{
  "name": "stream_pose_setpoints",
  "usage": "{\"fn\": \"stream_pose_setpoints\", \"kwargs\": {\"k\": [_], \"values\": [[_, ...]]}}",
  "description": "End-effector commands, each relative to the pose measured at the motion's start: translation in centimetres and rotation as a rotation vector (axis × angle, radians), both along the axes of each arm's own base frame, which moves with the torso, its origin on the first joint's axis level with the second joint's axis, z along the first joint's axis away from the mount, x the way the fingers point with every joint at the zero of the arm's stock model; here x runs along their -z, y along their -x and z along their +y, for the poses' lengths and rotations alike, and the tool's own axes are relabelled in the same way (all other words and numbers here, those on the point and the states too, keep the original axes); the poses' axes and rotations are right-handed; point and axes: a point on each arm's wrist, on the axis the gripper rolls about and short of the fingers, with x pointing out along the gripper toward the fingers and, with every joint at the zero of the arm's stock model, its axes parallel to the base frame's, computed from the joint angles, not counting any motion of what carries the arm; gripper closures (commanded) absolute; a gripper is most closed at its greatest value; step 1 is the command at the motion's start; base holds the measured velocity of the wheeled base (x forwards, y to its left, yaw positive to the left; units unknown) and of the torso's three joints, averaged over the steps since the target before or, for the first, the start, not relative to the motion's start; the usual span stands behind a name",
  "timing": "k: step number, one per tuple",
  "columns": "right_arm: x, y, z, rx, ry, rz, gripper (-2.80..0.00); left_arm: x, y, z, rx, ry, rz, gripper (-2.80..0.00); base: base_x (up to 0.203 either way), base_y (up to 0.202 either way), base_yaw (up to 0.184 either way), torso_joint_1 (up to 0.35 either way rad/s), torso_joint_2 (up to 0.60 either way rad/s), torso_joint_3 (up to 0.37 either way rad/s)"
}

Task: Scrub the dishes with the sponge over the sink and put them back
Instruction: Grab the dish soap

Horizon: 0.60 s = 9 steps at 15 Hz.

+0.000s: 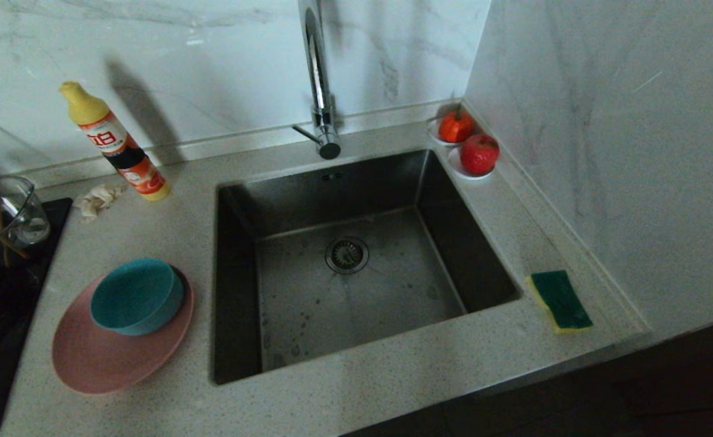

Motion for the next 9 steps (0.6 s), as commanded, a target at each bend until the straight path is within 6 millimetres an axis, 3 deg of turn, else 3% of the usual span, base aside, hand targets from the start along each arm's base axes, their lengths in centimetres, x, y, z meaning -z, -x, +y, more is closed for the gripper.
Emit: {"fn": "stream_pose_setpoints", "kwargs": {"k": [1, 9], "values": [[0.02, 0.01, 0.00, 0.000, 0.000, 0.000, 0.00, 0.02, 0.02, 0.00, 0.000, -0.001, 0.000, 0.00, 0.000, 0.000, 0.000, 0.000, 0.00, 0.000], [0.02, 0.01, 0.00, 0.000, 0.000, 0.001, 0.00, 0.04, 0.00, 0.11, -0.055, 0.038, 0.001, 0.00, 0.000, 0.000, 0.000, 0.000, 0.00, 0.000]]}}
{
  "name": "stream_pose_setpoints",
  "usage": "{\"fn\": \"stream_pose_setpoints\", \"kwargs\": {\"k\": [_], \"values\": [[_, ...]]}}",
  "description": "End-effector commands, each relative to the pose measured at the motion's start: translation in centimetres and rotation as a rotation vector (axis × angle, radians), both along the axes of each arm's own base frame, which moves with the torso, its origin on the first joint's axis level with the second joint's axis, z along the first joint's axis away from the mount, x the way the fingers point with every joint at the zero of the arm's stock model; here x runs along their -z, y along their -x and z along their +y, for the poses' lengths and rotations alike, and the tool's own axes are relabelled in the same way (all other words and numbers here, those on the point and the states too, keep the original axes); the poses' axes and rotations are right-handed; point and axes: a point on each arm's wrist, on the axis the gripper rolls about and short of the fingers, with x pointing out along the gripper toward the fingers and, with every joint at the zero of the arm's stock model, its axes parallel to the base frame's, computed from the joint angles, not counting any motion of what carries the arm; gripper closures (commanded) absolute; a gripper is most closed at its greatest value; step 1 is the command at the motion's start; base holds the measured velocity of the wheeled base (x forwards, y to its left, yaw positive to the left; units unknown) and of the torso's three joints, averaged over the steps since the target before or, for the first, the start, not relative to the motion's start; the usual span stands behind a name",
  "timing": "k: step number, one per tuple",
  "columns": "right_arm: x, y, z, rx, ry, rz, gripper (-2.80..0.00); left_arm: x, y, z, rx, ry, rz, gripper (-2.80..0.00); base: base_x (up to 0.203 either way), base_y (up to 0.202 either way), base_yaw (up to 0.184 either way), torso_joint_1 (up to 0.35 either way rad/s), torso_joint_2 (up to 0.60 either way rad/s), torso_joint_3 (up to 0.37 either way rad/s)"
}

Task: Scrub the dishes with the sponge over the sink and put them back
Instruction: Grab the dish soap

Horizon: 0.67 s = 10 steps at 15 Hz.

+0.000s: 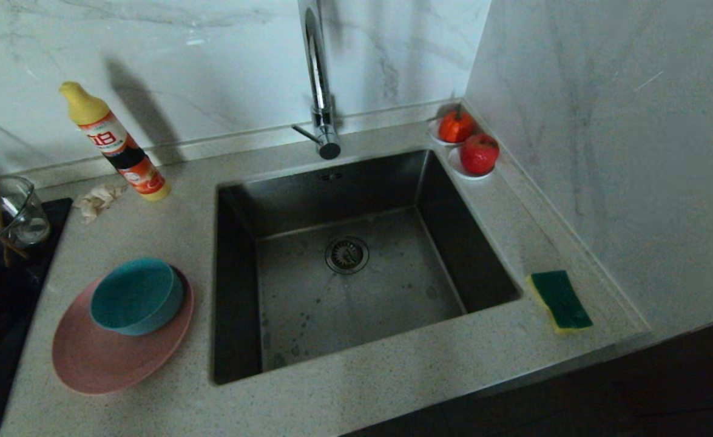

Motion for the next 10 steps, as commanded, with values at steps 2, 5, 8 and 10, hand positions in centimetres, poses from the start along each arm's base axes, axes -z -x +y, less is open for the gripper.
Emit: {"fn": "stream_pose_setpoints", "kwargs": {"k": [2, 5, 8, 10], "values": [[0.0, 0.0, 0.0, 0.000, 0.000, 0.000, 0.00, 0.1, 0.0, 0.1, -0.024, -0.002, -0.004, 0.00, 0.000, 0.000, 0.000, 0.000, 0.00, 0.000], [0.0, 0.0, 0.0, 0.000, 0.000, 0.001, 0.00, -0.7, 0.1, 0.1, -0.035, -0.009, -0.034, 0.00, 0.000, 0.000, 0.000, 0.000, 0.00, 0.000], [0.0, 0.0, 0.0, 0.000, 0.000, 0.002, 0.00, -5.3, 0.2, 0.1, -0.044, -0.014, -0.093, 0.00, 0.000, 0.000, 0.000, 0.000, 0.00, 0.000], [0.0, 0.0, 0.0, 0.000, 0.000, 0.001, 0.00, -9.6, -0.8, 0.1, -0.063, -0.013, -0.091, 0.00, 0.000, 0.000, 0.000, 0.000, 0.00, 0.000]]}}
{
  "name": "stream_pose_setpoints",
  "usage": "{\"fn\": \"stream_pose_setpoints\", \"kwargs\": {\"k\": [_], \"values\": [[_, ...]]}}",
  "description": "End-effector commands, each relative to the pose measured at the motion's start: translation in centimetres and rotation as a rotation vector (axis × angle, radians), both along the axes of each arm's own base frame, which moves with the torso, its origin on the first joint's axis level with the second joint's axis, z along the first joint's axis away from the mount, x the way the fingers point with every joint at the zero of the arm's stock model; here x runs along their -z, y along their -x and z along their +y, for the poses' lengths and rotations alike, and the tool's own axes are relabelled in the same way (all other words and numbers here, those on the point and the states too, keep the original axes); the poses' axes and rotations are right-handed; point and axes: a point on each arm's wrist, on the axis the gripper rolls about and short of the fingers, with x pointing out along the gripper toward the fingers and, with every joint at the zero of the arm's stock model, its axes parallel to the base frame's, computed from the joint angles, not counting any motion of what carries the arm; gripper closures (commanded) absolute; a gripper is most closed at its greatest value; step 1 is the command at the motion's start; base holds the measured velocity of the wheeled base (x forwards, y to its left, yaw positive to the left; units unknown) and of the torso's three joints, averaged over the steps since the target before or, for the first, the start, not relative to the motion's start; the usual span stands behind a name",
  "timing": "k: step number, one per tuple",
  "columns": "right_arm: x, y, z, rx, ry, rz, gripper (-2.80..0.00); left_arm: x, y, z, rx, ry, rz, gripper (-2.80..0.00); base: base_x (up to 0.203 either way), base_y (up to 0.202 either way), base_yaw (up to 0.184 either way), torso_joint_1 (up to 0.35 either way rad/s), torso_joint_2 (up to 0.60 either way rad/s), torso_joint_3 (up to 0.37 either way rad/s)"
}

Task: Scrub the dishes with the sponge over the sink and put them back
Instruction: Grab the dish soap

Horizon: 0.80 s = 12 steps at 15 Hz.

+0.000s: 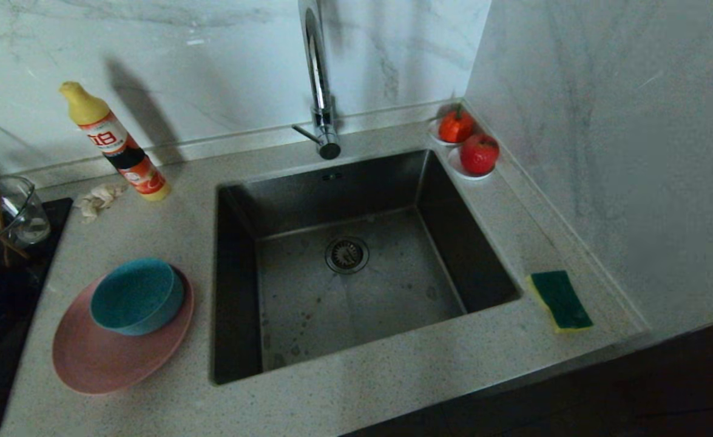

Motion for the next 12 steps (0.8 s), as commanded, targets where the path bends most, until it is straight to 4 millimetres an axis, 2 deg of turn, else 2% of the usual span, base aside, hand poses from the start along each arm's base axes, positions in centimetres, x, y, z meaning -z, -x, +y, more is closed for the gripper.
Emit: {"fn": "stream_pose_setpoints", "kwargs": {"k": [1, 4, 6, 8, 12], "values": [[0.0, 0.0, 0.0, 0.000, 0.001, 0.003, 0.00, -4.8, -2.5, 0.0, -0.027, 0.007, 0.072, 0.00, 0.000, 0.000, 0.000, 0.000, 0.00, 0.000], [0.0, 0.0, 0.0, 0.000, 0.001, 0.003, 0.00, -9.1, -8.7, 0.1, -0.118, 0.069, 0.175, 0.00, 0.000, 0.000, 0.000, 0.000, 0.00, 0.000], [0.0, 0.0, 0.0, 0.000, 0.001, 0.002, 0.00, -10.8, -14.2, 0.2, -0.210, 0.107, 0.208, 0.00, 0.000, 0.000, 0.000, 0.000, 0.00, 0.000], [0.0, 0.0, 0.0, 0.000, 0.001, 0.002, 0.00, -11.4, -19.2, 0.3, -0.299, 0.129, 0.207, 0.00, 0.000, 0.000, 0.000, 0.000, 0.00, 0.000], [0.0, 0.0, 0.0, 0.000, 0.001, 0.003, 0.00, -10.2, -28.3, 0.4, -0.425, 0.145, 0.169, 0.00, 0.000, 0.000, 0.000, 0.000, 0.00, 0.000]]}}
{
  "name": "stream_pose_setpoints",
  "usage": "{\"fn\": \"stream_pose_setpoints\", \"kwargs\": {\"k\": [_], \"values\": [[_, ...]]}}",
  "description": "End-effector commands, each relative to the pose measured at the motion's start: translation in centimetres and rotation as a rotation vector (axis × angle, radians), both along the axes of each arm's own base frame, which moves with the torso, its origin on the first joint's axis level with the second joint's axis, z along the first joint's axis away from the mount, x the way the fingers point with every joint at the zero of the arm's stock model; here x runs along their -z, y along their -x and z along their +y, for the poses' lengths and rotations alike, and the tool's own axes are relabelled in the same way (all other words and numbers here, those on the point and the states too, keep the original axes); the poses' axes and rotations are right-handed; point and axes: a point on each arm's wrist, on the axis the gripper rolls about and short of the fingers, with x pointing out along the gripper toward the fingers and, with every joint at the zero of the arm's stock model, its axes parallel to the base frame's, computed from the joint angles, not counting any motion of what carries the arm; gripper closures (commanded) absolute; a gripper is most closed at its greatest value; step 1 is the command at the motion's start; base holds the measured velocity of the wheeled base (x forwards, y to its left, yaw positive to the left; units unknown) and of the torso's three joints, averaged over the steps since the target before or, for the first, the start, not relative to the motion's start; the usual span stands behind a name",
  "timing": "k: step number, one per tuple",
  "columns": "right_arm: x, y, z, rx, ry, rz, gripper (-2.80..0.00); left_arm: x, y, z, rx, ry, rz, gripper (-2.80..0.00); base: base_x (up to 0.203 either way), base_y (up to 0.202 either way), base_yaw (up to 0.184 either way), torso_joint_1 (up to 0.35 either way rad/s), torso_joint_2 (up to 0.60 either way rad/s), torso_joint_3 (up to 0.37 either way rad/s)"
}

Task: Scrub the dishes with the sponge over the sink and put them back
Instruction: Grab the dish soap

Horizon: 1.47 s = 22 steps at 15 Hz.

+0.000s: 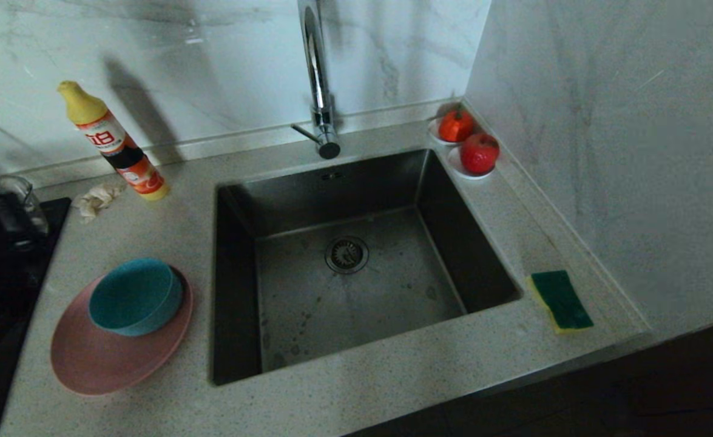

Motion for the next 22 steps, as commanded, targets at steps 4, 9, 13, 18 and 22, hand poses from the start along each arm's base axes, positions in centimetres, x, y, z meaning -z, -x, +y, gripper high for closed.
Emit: {"fn": "stream_pose_setpoints", "kwargs": {"k": [4, 9, 13, 18, 22], "values": [[0.0, 0.0, 0.0, 0.000, 0.001, 0.003, 0.00, 4.8, -11.8, 0.1, -0.139, -0.012, 0.035, 0.00, 0.000, 0.000, 0.000, 0.000, 0.00, 0.000], [0.0, 0.0, 0.0, 0.000, 0.001, 0.002, 0.00, 6.0, -15.0, 0.0, -0.151, -0.016, -0.040, 0.00, 0.000, 0.000, 0.000, 0.000, 0.00, 0.000], [0.0, 0.0, 0.0, 0.000, 0.001, 0.002, 0.00, 7.0, -15.9, -0.1, -0.104, -0.009, -0.018, -2.80, 0.000, 0.000, 0.000, 0.000, 0.00, 0.000], [0.0, 0.0, 0.0, 0.000, 0.001, 0.002, 0.00, 5.9, -17.6, 0.2, -0.051, 0.007, -0.125, -2.80, 0.000, 0.000, 0.000, 0.000, 0.00, 0.000], [0.0, 0.0, 0.0, 0.000, 0.001, 0.002, 0.00, 6.3, -18.4, 1.3, -0.033, 0.009, -0.176, -2.80, 0.000, 0.000, 0.000, 0.000, 0.00, 0.000]]}}
